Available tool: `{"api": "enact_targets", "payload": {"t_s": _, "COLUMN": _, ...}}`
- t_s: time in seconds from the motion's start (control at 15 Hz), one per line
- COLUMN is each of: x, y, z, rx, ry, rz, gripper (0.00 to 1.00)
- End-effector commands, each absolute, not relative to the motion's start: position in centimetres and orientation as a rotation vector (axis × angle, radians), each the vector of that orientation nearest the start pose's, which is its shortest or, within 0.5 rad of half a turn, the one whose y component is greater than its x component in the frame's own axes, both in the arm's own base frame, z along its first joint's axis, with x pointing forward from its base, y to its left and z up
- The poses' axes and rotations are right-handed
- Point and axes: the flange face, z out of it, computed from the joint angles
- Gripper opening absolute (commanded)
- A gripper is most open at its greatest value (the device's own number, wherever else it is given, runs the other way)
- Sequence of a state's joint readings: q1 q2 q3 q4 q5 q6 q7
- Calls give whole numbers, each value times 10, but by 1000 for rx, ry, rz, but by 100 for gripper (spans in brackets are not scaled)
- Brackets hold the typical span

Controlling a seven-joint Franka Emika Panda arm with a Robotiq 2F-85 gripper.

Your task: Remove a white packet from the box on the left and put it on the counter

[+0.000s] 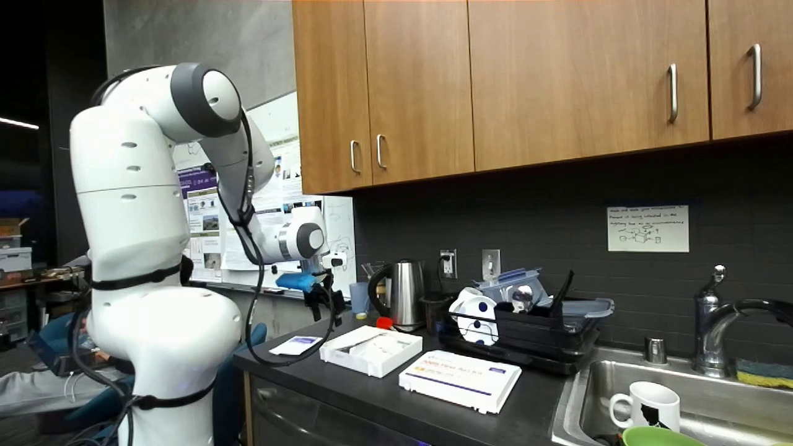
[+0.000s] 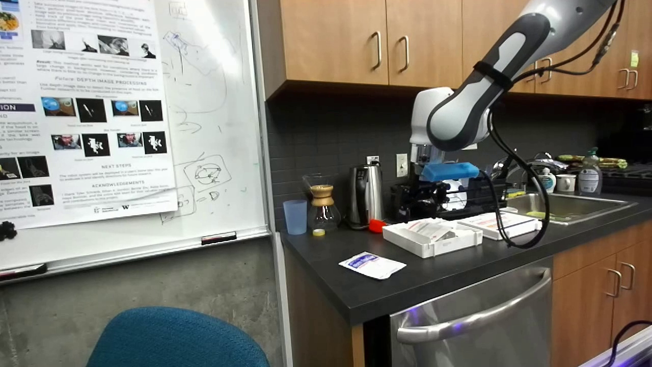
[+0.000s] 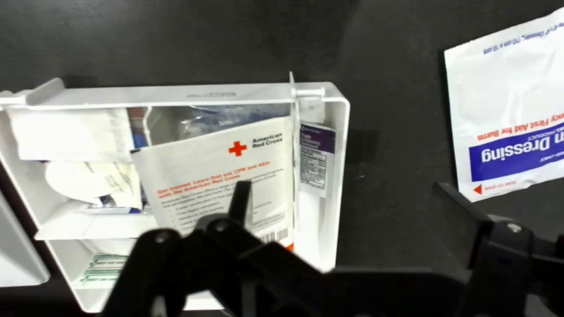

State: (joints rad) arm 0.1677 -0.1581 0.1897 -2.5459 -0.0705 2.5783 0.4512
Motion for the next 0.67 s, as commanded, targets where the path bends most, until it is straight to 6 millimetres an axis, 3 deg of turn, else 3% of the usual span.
{"api": "enact_targets", "payload": {"t_s": 0.0, "x": 413, "y": 141, "z": 362, "rx": -3143, "ry": 102, "rz": -342, "gripper": 100}}
{"api": "enact_targets", "payload": {"t_s": 0.6, "x": 393, "y": 102, "z": 396, "rx": -3150, "ry": 166, "rz": -364, "gripper": 100}}
